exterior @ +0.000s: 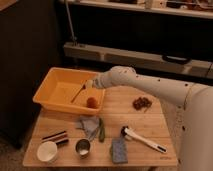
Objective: Place fork in tray
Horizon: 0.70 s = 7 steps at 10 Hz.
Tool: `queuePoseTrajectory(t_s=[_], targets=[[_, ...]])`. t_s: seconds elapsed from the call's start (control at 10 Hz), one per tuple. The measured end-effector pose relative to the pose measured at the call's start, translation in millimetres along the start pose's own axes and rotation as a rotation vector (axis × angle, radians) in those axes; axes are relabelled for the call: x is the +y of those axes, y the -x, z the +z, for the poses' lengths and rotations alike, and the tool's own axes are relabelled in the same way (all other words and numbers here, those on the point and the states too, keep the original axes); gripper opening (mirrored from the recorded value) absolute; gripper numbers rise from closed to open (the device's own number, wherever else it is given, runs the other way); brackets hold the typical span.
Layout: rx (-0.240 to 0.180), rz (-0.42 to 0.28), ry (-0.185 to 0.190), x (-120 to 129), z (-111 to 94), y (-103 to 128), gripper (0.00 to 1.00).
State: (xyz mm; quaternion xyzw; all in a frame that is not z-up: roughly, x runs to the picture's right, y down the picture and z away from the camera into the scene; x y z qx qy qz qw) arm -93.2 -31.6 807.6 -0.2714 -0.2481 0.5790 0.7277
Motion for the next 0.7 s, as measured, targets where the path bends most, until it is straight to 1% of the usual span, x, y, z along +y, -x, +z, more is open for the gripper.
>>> queuePoseTrajectory(t_s=[0.2, 0.3, 0.4, 0.5, 0.6, 0.7], targets=[[-0.002, -0.026, 0.018, 2.5, -2.8, 4.9, 0.80], [0.011, -0.046, 0.029, 5.3, -4.5, 8.3, 0.80], [0.032, -0.063, 0.027, 6.7, -7.5, 10.7, 0.80], [0.086, -0.083, 0.011, 10.7, -12.7, 15.2, 0.80], [0.108, -0.088, 0.003, 12.6, -14.5, 15.9, 0.80], [0.118, -0.090, -0.003, 12.0, -16.5, 16.6, 0.80]])
